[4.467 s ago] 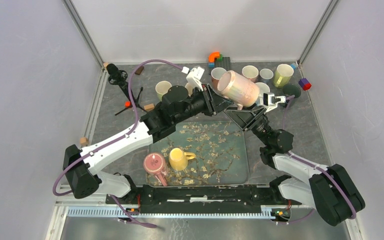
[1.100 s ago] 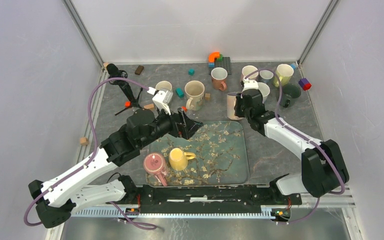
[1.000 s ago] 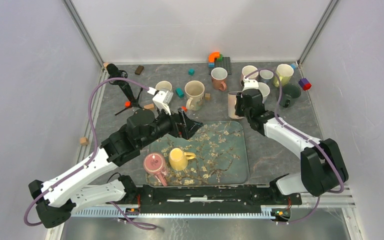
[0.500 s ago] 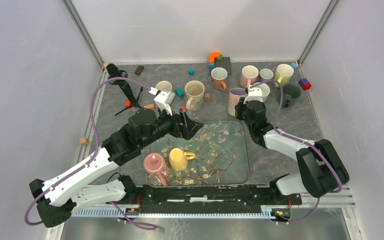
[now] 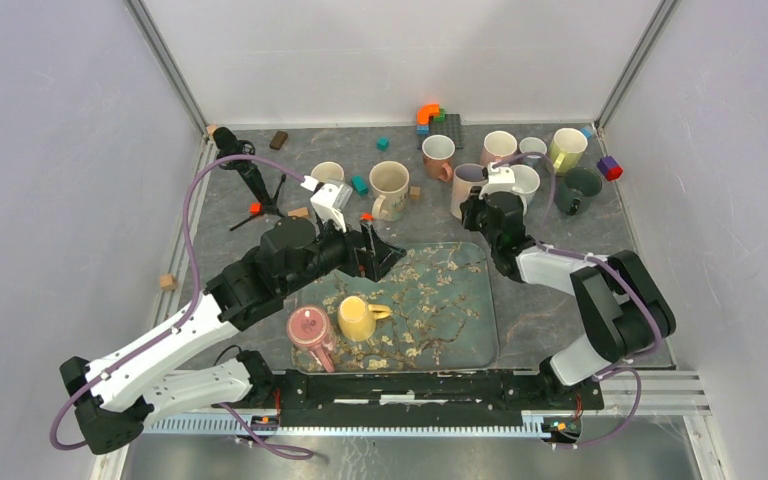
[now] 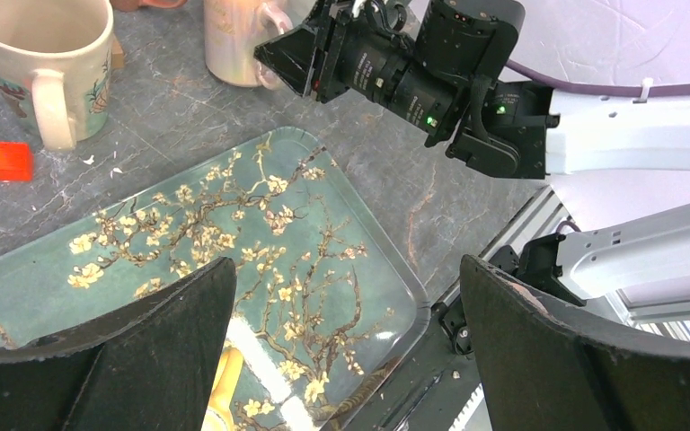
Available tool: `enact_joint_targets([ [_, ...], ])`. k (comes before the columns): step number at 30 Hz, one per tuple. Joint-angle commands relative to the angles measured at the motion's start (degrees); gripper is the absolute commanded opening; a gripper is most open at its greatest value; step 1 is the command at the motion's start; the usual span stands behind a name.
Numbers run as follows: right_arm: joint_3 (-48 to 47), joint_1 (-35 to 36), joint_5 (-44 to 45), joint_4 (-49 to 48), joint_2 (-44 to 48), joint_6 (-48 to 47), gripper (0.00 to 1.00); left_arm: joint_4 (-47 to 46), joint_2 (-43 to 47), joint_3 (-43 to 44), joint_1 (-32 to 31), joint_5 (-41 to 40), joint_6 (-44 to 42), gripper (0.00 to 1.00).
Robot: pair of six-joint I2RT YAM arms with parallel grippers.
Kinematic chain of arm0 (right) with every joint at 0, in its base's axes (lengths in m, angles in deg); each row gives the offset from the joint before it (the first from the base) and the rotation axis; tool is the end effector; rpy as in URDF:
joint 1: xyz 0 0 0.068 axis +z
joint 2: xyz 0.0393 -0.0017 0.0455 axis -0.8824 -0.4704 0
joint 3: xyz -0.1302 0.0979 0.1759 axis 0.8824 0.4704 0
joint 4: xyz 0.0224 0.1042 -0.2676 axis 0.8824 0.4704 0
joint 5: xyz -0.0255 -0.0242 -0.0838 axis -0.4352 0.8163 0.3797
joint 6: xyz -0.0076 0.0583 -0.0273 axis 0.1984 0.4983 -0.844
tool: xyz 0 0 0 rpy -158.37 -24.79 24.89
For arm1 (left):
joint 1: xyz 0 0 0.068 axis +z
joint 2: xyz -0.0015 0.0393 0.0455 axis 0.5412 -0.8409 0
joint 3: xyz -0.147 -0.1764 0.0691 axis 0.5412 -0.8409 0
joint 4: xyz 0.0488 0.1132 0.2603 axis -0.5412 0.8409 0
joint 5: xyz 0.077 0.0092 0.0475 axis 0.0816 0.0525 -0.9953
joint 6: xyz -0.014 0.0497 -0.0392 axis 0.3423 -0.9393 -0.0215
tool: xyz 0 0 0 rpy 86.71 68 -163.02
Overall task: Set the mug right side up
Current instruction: Place the cup at the center of the board.
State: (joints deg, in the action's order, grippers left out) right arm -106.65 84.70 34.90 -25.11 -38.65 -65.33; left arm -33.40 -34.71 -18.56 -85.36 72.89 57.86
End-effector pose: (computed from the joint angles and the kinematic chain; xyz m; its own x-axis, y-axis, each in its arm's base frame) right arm 0.3254 0.1263 0.1266 -0.3563 0.1832 -0.9162 -0.1123 0.9651 0.2367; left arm 0.1668 -0.2120 0.3380 -0.5085 -0.1672 -0.8446 0.5685 0.6715 -0.4752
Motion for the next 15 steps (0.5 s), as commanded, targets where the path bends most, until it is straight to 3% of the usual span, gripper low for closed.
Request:
enact_joint_targets([
  [1,-3.1,-1.0,-1.2,3.8,-3.5,0.5,0.0,-0.3,-0.3,0.9,0.4,0.2,-2.7,1.0],
  [11,-9.0,-3.0,-4.5,8.1,-8.3,0.1,0.0,0.3,-0.3,1.1,0.6,0.1,-2.6,1.0],
  [15,-11.1,-3.3,-5.8,9.5,-9.9,-0.5,0.05,0.5,-0.3,1.1,0.6,0.1,-2.3,1.0],
])
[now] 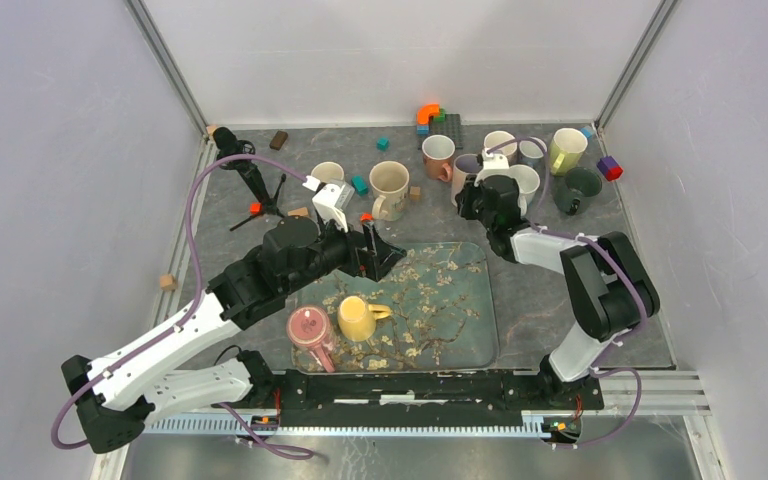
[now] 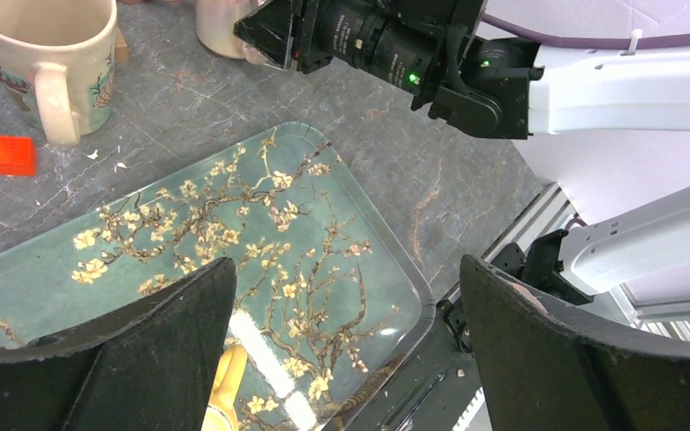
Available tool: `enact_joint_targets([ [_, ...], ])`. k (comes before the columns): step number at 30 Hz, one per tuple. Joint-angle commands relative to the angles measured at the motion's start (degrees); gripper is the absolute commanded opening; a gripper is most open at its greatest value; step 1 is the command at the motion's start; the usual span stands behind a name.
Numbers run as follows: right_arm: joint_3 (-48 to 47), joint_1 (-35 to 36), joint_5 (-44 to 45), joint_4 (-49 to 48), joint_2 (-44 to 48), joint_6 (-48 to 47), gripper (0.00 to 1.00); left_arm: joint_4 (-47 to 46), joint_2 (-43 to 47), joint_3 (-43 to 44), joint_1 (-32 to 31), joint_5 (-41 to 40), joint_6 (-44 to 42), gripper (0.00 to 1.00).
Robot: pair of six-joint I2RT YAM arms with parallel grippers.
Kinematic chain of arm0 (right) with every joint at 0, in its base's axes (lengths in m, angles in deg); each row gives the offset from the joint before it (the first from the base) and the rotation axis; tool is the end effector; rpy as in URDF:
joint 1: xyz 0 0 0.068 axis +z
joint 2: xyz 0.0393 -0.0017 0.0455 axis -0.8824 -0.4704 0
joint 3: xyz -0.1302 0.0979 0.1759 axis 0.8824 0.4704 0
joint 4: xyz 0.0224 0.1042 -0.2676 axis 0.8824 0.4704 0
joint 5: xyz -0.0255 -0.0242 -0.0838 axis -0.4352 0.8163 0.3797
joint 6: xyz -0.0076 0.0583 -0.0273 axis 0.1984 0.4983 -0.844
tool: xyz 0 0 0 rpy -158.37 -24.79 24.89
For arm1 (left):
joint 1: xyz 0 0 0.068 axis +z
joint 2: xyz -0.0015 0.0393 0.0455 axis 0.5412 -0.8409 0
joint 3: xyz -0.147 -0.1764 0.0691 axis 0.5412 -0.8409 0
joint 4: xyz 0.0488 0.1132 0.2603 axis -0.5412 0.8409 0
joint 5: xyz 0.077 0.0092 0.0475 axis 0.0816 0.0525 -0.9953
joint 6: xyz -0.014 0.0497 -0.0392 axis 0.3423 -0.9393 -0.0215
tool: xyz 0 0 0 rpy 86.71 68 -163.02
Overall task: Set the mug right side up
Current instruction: Place the cup at the center of the board.
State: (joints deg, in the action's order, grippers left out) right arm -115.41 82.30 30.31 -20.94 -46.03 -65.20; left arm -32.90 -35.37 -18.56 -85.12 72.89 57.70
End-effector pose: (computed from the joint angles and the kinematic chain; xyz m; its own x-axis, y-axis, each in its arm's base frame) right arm 0.3592 0.1275 0.1248 -0.4129 0.1802 -0.8928 -0.1297 0.9586 0.2535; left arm 0.1691 -0.2131 0.3341 -0.5167 -0.1540 -0.8422 0.5613 0.6819 -0.4690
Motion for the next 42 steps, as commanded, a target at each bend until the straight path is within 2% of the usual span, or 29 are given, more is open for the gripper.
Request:
enact_joint_targets([
  [1,-2.7,-1.0,-1.6,5.5,-3.0,-0.7,0.06,0.1,0.4,1.2,0.3,0.2,-2.1,1.0],
  [13,-3.8,-2.5,-4.0,7.2,-4.7,0.4,0.22,1.5,0.3,1.6,0.5,0.1,-0.9,1.0],
  [24,-4.3,-2.9,-5.6,10.7,-2.8,1.2,0.54,4.3,-0.3,1.9,0.4,-1.2,0.2,1.0],
  [33,-2.6,-2.8,-5.8,14.6,2.3,2.9,0.82,9.5,-1.1,3.8,0.4,-3.4,1.1,1.0],
  [36,-0.9,-2.8,-6.0,15.1,5.2,3.0,0.89,12.7,-1.1,3.7,0.5,-4.9,2.1,1.0],
  [42,2.5,-2.9,-9.1,17.5,11.6,1.9,0.96,18.7,0.5,2.7,0.4,-6.8,4.4,1.0],
])
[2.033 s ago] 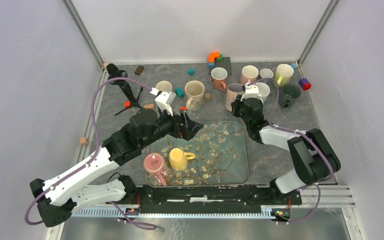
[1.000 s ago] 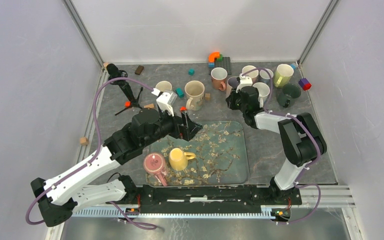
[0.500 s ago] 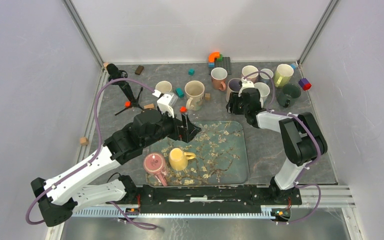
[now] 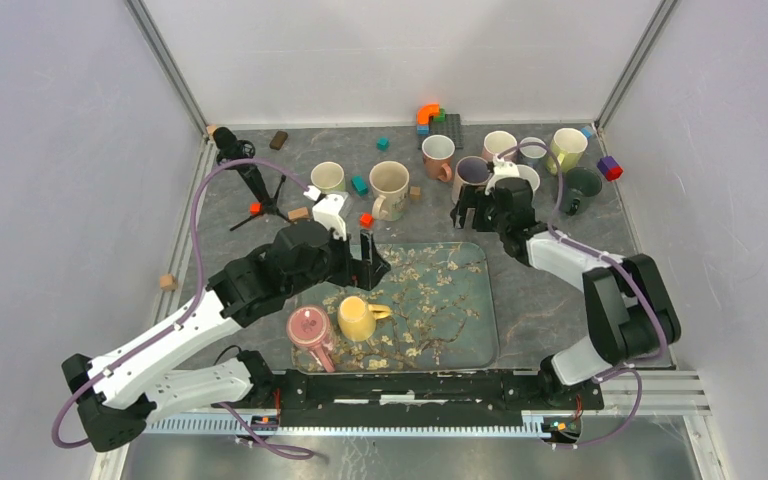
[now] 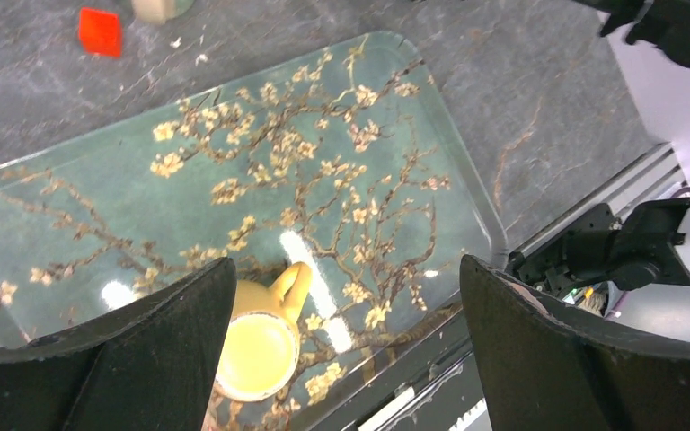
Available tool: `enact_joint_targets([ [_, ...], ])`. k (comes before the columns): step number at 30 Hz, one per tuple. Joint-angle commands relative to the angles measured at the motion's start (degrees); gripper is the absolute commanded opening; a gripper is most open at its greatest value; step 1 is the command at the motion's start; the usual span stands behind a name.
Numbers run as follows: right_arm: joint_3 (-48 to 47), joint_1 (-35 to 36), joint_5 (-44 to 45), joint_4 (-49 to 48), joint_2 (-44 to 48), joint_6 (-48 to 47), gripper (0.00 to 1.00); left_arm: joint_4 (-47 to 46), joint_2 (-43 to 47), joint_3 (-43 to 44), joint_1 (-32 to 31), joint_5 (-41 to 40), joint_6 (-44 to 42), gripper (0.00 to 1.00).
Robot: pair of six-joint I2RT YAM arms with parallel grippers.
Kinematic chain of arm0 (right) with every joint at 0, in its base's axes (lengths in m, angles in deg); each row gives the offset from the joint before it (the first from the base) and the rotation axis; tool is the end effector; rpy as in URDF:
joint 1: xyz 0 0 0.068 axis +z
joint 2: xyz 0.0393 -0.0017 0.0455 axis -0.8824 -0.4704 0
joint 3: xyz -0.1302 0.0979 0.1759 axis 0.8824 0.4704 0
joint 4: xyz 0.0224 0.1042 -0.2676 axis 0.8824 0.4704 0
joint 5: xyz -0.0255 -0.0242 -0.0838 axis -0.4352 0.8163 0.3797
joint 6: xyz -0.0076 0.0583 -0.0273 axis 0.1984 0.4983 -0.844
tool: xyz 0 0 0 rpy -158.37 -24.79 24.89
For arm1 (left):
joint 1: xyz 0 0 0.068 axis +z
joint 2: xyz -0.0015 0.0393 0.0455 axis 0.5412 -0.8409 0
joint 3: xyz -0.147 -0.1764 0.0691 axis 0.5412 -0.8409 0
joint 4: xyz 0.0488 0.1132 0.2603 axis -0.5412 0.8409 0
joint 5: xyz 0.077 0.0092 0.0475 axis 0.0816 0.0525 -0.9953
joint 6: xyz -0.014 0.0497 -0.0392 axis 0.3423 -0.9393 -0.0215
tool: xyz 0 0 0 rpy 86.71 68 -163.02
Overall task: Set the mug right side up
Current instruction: Place the cup at the center of the board.
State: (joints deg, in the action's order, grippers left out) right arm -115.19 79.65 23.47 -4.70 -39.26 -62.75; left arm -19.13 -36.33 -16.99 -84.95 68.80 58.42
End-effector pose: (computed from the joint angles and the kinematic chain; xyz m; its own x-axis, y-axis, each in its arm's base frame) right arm 0.3454 0.1109 0.1336 -0.5793 0.1873 -0.7933 -0.1162 0.9443 0.3078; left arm 0.1672 -0.2035 0.3130 -0.6140 -0.0405 -0.7883 0.4509 0.8017 -0.3924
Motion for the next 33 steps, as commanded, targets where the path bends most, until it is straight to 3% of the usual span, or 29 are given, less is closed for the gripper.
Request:
enact_joint_targets([
  [1,3.2,-0.2,-2.9,1.3,5.9,-0.8,0.97,6.6,1.8,1.1,0.2,-3.2,4.2,1.0],
  [12,10.9,2.8,-8.1,1.9,16.9,-2.2,0.98,27.7,6.0,-0.2,0.3,-11.5,19.0,1.0],
  [22,12.5,14.5,-10.9,-1.3,20.9,-7.8,0.98,41.3,9.6,-3.3,0.2,-14.6,33.8,1.0],
  [26,12.6,16.2,-11.1,-2.1,20.7,-7.0,0.98,48.3,9.3,-4.6,0.2,-14.9,41.5,1.0],
  [33,13.2,16.5,-11.4,-3.5,20.9,-6.3,0.98,44.0,9.8,-10.3,0.3,-9.3,44.2,1.0],
])
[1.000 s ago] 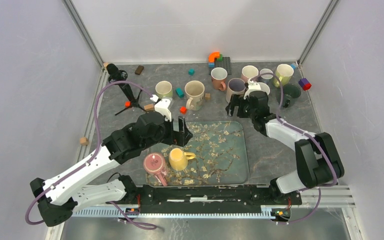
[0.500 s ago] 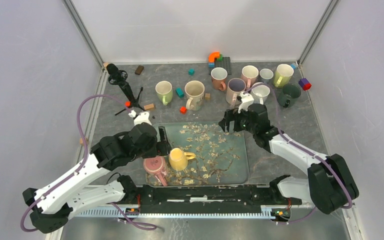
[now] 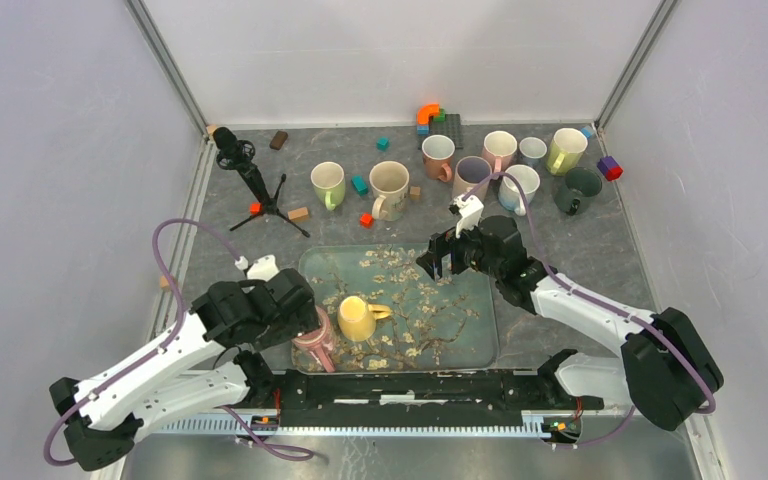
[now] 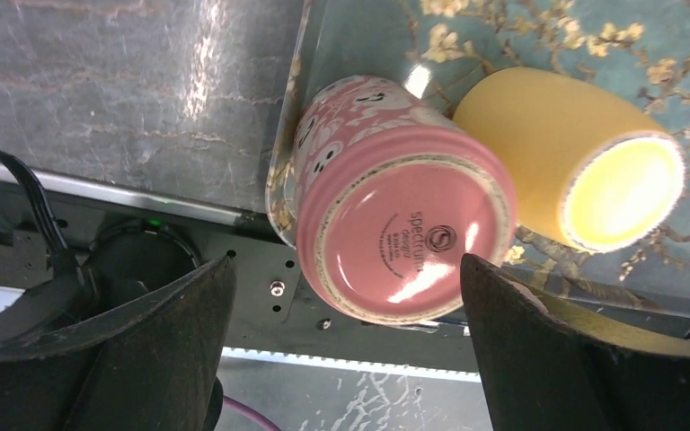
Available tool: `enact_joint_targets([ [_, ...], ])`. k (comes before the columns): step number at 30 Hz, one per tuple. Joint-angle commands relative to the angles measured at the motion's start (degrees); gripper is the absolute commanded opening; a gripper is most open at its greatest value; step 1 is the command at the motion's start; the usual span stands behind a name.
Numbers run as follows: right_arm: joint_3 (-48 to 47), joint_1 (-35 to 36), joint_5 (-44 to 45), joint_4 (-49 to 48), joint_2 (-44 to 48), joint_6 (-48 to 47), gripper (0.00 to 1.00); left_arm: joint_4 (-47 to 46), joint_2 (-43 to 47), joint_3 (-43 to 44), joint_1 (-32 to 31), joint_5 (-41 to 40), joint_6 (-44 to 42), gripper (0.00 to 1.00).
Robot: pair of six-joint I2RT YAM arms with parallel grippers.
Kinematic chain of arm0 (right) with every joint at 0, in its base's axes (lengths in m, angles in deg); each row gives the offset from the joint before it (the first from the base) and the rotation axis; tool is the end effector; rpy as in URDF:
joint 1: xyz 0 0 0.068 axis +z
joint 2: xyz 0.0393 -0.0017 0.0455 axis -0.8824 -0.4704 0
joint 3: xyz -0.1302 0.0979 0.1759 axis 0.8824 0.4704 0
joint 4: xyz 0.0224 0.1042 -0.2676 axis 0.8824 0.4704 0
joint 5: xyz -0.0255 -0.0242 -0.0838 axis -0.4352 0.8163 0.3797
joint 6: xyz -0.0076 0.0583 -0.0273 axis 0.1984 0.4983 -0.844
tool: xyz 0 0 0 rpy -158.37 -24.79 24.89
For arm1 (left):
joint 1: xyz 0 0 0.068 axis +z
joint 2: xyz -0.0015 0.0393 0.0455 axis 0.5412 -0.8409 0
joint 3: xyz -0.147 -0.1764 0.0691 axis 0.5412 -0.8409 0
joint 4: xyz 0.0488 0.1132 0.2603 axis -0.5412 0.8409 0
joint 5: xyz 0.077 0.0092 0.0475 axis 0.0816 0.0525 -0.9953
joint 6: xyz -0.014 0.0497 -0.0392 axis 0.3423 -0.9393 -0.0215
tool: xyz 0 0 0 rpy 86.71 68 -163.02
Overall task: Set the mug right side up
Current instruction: Place the cup at the center of the board, then turn over the cup on the tray.
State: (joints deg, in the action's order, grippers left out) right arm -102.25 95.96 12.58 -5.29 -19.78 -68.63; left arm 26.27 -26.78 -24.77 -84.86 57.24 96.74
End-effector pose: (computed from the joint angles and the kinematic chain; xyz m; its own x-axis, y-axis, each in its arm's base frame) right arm 0.2492 0.1804 0.1618 -0.5127 -0.0423 -0.8575 -0.5875 0.7456 0.3145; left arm 0.1119 -0.1158 0.2398 -0.8406 -0.3520 -0.4117 -0.3085 0.9358 -0.1704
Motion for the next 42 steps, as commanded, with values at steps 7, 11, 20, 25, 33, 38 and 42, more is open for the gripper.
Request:
enact_joint_targets([
  [7,1.6,0.3,-0.7,-3.3,2.1,-0.1,0.98,-11.1,-1.7,-6.5,0.2,5.6,5.6,1.0],
  [11,2.3,0.3,-0.3,-3.5,2.5,0.1,0.98,-16.6,-2.9,-7.7,0.2,6.1,4.8,1.0],
  [20,3.1,0.3,1.0,-2.3,4.5,0.2,0.98,-27.0,-9.3,-8.8,0.2,6.7,0.4,1.0],
  [25,3.4,0.3,1.5,-1.1,6.0,-0.2,0.98,-30.3,-11.4,-8.3,0.5,4.7,-3.6,1.0],
  [33,5.1,1.6,-1.6,-0.4,9.3,-3.5,0.98,-32.5,-14.6,-4.4,2.4,4.3,-12.8,1.0],
  [38,6.3,5.9,-3.5,0.3,11.2,-6.7,0.98,-34.0,-16.1,-3.5,3.9,6.0,-17.2,1.0],
  [42,5.9,10.9,-3.1,1.2,11.5,-8.7,0.98,-35.5,-17.7,-2.9,5.0,7.8,-19.4,1.0],
])
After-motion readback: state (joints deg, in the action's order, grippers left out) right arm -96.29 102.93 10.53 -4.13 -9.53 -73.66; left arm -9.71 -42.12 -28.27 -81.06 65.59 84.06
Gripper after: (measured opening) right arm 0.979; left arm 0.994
